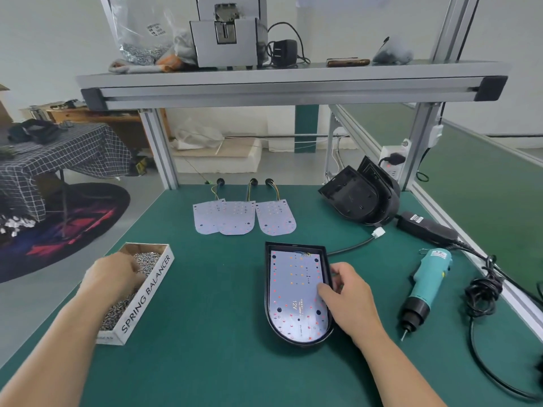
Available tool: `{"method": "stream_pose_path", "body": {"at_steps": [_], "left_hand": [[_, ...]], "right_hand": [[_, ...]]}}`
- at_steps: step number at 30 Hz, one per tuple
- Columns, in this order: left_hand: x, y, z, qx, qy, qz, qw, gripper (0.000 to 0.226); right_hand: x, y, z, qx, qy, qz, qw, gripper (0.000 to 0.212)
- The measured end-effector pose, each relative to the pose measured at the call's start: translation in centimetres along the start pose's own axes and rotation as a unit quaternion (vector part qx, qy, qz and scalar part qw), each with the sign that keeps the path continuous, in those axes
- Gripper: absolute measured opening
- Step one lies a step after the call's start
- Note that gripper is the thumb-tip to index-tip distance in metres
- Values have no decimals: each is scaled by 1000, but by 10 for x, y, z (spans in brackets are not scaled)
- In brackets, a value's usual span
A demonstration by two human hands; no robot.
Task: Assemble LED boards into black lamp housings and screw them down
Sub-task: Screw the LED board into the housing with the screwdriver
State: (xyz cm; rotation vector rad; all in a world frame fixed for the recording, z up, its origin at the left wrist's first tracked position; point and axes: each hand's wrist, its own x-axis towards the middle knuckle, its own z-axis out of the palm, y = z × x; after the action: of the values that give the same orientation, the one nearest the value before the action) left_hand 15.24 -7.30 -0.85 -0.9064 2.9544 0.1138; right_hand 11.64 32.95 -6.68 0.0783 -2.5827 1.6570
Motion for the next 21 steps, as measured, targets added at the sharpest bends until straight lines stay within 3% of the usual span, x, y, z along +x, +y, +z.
{"method": "stream_pose_path", "body": {"at_steps": [11,15,21], "left_hand": [[-8,-2,9,-81,124,-29,989,28],[-10,-5,8,-107,121,-24,987,24],[-8,-5,6,-308,159,-76,935,19]], "right_hand": [[1,5,2,19,6,-11,1000,22],[2,6,2,16,4,-13,1000,21],[1,6,2,15,3,-12,1000,22]]}}
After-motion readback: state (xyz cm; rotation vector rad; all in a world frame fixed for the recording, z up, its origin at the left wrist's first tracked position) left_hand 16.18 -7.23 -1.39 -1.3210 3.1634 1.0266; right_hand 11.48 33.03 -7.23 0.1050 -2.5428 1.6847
